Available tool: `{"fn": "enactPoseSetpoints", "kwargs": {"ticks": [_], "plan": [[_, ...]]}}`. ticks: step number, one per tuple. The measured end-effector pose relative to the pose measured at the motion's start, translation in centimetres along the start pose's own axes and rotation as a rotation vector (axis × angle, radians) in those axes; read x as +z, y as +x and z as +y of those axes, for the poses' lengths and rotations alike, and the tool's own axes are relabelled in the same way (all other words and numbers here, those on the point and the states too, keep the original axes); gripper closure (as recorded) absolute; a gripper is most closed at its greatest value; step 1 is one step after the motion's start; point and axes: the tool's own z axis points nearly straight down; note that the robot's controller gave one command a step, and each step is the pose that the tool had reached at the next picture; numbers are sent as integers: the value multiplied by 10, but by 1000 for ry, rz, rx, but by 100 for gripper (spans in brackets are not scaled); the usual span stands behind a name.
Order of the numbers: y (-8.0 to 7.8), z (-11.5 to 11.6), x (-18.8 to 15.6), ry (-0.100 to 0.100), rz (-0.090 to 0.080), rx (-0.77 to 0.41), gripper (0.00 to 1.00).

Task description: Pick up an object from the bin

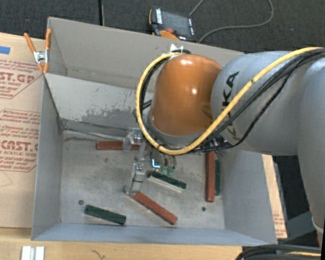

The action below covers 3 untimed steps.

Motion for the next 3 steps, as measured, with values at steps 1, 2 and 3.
{"fn": "enactPoseSetpoints", "kwargs": {"ticks": [1,2,3], "plan": [[14,-66,126,1,-1,283,0],[47,-72,92,-2,-5,390,0],[50,-82,93,-1,-4,517,0]]}}
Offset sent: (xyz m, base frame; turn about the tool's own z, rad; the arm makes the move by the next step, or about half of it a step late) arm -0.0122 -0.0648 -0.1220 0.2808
